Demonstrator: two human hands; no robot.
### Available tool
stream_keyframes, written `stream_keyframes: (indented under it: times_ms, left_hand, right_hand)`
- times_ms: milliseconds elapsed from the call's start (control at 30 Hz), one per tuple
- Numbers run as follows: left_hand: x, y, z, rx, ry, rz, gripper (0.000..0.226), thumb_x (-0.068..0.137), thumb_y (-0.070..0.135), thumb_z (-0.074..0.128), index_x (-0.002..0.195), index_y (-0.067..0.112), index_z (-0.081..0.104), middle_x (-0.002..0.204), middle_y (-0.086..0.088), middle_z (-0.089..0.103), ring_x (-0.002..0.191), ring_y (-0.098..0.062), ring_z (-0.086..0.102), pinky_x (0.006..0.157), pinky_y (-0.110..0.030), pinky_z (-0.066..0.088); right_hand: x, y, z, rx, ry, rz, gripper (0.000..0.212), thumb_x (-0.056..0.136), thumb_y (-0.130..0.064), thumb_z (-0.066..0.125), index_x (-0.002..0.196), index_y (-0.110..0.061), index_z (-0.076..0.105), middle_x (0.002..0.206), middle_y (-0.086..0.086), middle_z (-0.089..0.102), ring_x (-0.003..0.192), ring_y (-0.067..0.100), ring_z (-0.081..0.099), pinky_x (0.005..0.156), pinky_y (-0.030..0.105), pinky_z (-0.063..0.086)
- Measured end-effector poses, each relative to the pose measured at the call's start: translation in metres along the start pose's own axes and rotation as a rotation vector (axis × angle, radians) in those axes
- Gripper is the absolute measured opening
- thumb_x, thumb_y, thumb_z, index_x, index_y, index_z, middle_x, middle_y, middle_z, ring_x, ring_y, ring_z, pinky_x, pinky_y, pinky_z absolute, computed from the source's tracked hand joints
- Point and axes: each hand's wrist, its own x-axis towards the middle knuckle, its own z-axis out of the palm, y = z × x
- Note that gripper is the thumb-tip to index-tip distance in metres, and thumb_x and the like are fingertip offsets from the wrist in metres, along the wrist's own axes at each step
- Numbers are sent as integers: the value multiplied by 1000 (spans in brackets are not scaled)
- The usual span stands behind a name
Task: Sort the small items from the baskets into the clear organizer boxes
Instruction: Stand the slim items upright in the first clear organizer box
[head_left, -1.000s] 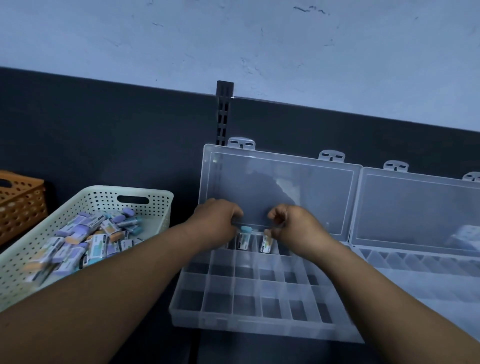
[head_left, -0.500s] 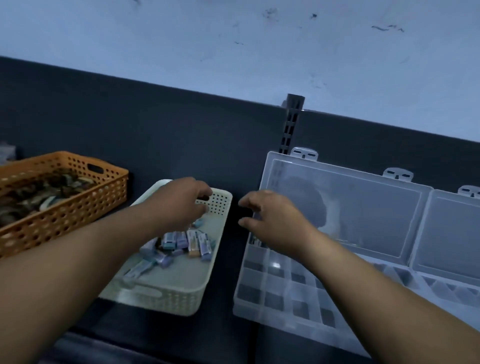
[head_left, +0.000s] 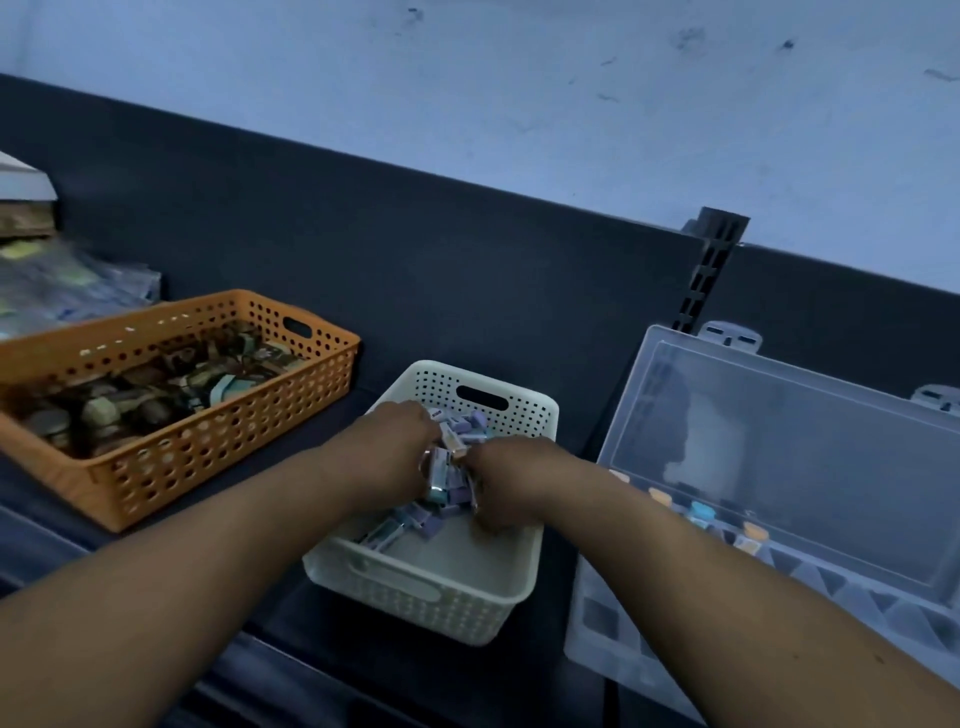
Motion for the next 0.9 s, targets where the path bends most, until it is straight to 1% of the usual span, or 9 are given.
stream_keyframes:
  times_ms: [100,267,367,467,533,600,700,800,900]
  left_hand:
    - [3,-6,0,-51,5,-24,19,79,25,61,97,20,62,102,-2,52,97,-23,54,82,-39,49]
    - [13,-1,1,-19,32,-103,18,89,19,54,106,16,55,109,-7,46,96,-28,53,73,-34,42]
    - [18,1,1,9,57,-129,21,85,8,53,105,13,51,108,-8,44,93,-31,53,67,-35,37]
    - [20,-3,1,-35,81,-105,13,84,6,51,95,12,52,102,-7,46,85,-29,53,67,-36,42]
    - [21,-6,2,-65,104,-92,5,87,13,52,93,13,53,99,-7,51,83,-26,53,69,-36,44]
    - [22,-7,2,-85,123,-111,6,87,15,56,92,16,54,99,-6,57,84,-23,54,68,-33,44]
    - [24,-3,1,-88,67,-126,22,83,14,58,103,21,58,105,-3,55,90,-21,54,69,-29,42]
    - [27,4,1,-14,-14,-83,16,82,10,56,93,22,56,102,-4,53,90,-23,54,69,-30,43]
    - [28,6,2,55,7,-68,23,83,7,51,99,20,62,105,-6,51,95,-26,55,76,-34,47]
  right_hand:
    - [7,-2,2,-23,9,-7,53,69,-36,78,114,-23,54,98,-1,60,87,23,58,73,30,49]
    - [8,-2,6,30,74,3,33,70,-22,69,100,-19,56,87,1,58,77,22,57,61,27,43]
    - [5,2,4,122,110,1,23,79,-27,61,100,-16,58,90,4,59,80,24,56,65,29,46]
    - [4,9,4,187,104,-15,14,86,-18,58,99,-13,58,93,6,61,83,25,56,66,31,44]
    - [2,13,5,227,138,-26,22,90,-14,57,111,-12,60,105,9,66,89,28,59,69,32,45]
    - [-5,17,4,329,210,-23,23,97,-16,47,116,-10,59,112,10,64,95,29,58,70,30,41]
    - [-19,23,-1,486,321,-8,23,100,-22,45,104,-6,60,96,9,62,84,26,55,66,31,39]
    - [-30,32,-2,581,399,14,26,100,-26,47,112,-9,63,104,3,65,90,20,57,72,29,42]
    - [-42,44,-1,666,453,16,28,98,-26,51,101,0,62,94,13,66,83,25,59,75,34,48]
